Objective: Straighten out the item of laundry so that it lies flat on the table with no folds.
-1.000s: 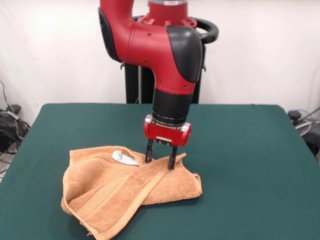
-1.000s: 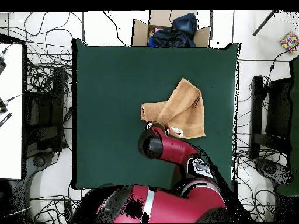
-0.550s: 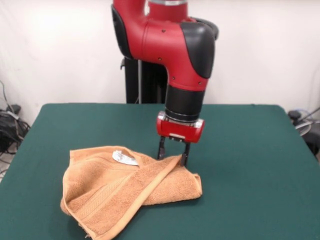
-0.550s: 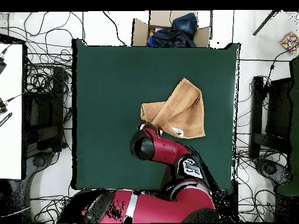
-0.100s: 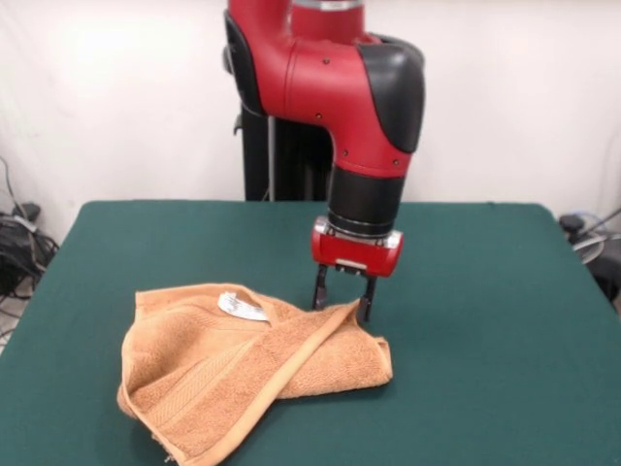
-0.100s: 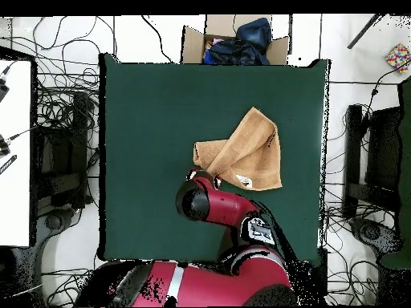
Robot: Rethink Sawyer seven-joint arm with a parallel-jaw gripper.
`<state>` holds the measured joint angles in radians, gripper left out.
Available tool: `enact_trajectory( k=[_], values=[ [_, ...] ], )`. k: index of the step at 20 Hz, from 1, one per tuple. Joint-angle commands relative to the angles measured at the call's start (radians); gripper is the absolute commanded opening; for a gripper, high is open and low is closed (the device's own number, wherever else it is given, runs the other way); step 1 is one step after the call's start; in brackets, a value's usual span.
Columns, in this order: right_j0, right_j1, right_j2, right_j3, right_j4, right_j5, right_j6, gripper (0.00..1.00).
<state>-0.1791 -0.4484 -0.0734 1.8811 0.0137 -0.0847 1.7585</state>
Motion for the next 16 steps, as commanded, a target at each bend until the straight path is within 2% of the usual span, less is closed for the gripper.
enact_trajectory(
  k=[1,7,13,14,16],
  values=[
    [-0.005,0.033,0.038,0.014,0.053,0.094,0.187,1.00],
    [-0.045,0.073,0.045,-0.011,0.022,0.077,0.155,1.00],
    [-0.041,0.089,0.037,-0.016,0.002,0.023,0.151,1.00],
    [-0.039,0.089,0.036,-0.016,-0.013,-0.019,0.153,0.00],
    [-0.035,0.088,0.033,-0.020,-0.008,-0.002,0.149,0.00]
  ],
)
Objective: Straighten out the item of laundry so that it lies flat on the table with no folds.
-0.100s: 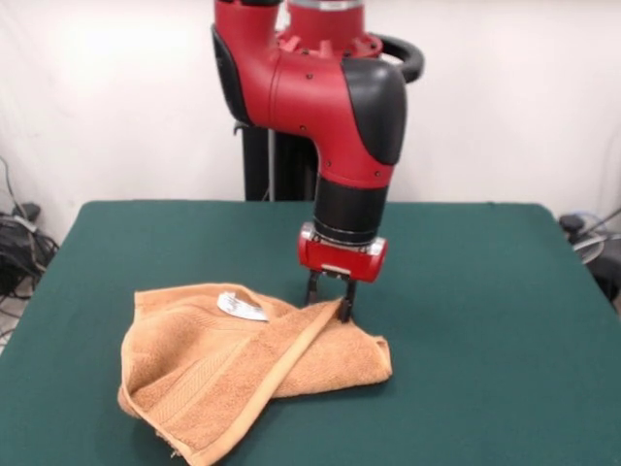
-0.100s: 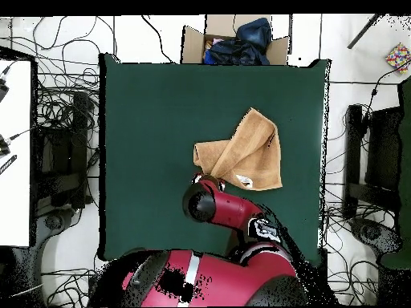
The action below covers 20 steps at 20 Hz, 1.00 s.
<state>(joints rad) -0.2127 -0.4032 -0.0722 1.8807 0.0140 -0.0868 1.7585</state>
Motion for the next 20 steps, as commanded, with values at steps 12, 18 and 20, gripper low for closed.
enact_trajectory(
  k=[12,18,20],
  values=[
    [-0.013,-0.007,0.057,-0.025,0.009,0.108,0.127,0.00],
    [-0.015,-0.230,0.088,0.018,0.014,0.277,0.097,0.00],
    [-0.006,-0.284,0.084,0.006,0.025,0.363,0.087,0.00]
  ],
)
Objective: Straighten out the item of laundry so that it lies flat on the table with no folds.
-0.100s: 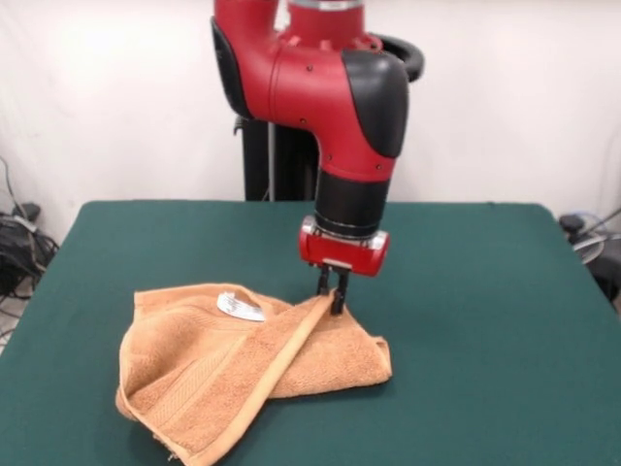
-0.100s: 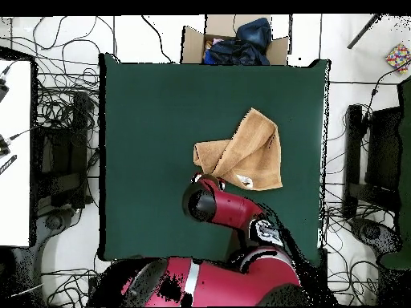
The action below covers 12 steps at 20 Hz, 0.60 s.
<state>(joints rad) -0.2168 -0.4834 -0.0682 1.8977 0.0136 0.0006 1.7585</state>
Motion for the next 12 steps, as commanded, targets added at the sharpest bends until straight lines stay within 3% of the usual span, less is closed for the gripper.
enact_trajectory(
  k=[1,6,12],
  values=[
    [0.002,-0.231,0.079,-0.017,0.031,0.318,0.083,0.00],
    [-0.013,-0.285,0.101,-0.048,0.028,0.428,0.065,0.00],
    [-0.015,-0.260,0.118,-0.093,0.021,0.426,0.073,0.00]
  ],
)
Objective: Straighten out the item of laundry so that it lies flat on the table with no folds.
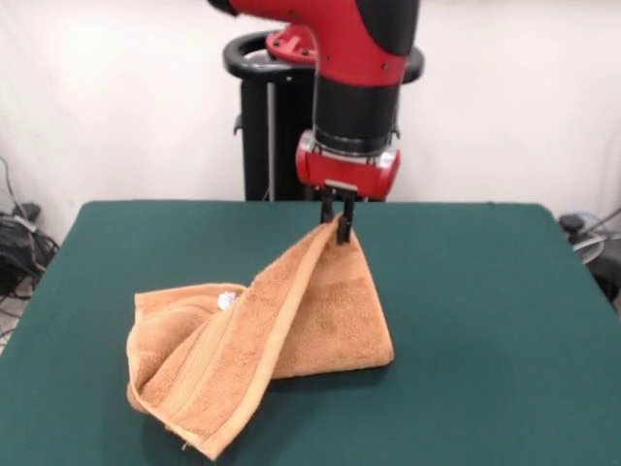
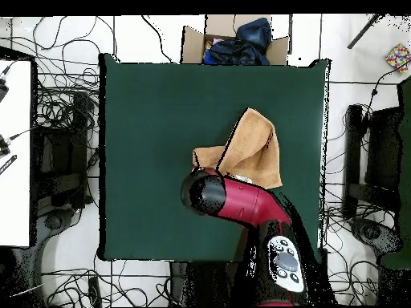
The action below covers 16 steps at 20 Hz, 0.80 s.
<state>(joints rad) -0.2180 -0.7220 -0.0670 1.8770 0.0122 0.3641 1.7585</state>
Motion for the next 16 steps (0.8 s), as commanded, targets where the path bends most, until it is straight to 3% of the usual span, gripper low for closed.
enact_trajectory(
  k=[1,6,16],
  values=[
    [-0.014,-0.010,0.121,-0.078,0.023,0.051,0.077,0.00],
    [0.026,0.069,0.106,-0.146,0.017,-0.012,0.112,0.00],
    [0.085,0.188,0.088,-0.358,0.037,0.071,0.121,0.00]
  ],
)
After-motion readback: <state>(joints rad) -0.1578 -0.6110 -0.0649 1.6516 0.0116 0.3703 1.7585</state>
